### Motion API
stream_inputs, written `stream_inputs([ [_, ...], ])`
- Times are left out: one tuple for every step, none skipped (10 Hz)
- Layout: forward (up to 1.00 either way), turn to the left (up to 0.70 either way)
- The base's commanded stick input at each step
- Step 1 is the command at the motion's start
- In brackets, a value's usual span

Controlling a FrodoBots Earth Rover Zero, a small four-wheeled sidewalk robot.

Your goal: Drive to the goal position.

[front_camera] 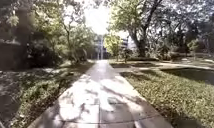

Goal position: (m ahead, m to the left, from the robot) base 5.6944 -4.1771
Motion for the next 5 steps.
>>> stream_inputs([
  [0.50, 0.00],
  [0.50, 0.00],
  [0.50, 0.00],
  [0.50, 0.00],
  [0.50, 0.00],
])
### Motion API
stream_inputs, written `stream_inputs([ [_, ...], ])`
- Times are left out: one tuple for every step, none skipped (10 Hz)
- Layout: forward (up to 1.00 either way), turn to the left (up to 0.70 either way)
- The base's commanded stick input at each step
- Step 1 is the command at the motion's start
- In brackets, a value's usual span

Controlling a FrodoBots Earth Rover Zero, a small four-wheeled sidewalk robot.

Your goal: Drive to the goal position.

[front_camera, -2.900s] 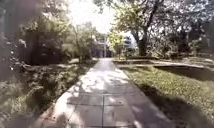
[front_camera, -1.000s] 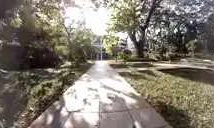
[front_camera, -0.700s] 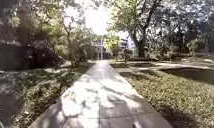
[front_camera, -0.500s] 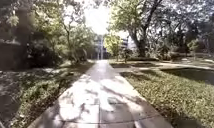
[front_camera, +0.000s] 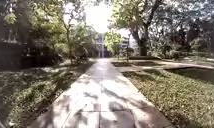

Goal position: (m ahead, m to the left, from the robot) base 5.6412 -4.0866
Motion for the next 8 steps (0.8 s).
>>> stream_inputs([
  [0.50, 0.00],
  [0.50, 0.00],
  [0.50, 0.00],
  [0.50, 0.00],
  [0.50, 0.00],
  [0.50, 0.00],
  [0.50, 0.00],
  [0.50, 0.00],
])
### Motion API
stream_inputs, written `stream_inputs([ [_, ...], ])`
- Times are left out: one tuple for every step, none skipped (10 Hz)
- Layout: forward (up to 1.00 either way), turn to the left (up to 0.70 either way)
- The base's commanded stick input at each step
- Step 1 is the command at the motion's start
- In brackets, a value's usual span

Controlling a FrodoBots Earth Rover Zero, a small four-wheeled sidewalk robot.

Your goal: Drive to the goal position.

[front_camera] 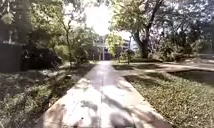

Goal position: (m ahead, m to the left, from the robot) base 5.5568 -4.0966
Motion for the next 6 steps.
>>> stream_inputs([
  [0.50, 0.00],
  [0.50, 0.00],
  [0.50, 0.00],
  [0.50, 0.00],
  [0.50, 0.00],
  [0.50, 0.00],
])
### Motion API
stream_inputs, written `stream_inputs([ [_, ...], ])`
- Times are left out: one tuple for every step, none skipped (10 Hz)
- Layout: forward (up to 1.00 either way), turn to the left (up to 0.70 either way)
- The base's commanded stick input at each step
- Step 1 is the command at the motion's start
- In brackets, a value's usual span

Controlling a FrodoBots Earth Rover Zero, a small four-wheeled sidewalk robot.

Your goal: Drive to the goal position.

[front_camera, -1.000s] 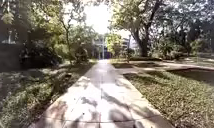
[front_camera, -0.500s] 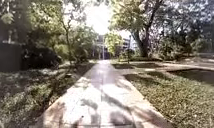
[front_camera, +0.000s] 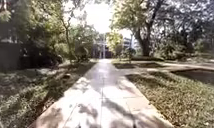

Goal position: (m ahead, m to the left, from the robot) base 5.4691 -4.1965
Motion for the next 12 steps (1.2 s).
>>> stream_inputs([
  [0.50, 0.00],
  [0.50, 0.00],
  [0.50, 0.00],
  [0.50, 0.00],
  [0.50, 0.00],
  [0.50, 0.00],
  [0.50, 0.00],
  [0.50, 0.00],
  [0.50, 0.00],
  [0.50, 0.00],
  [0.50, 0.00],
  [0.50, 0.00],
])
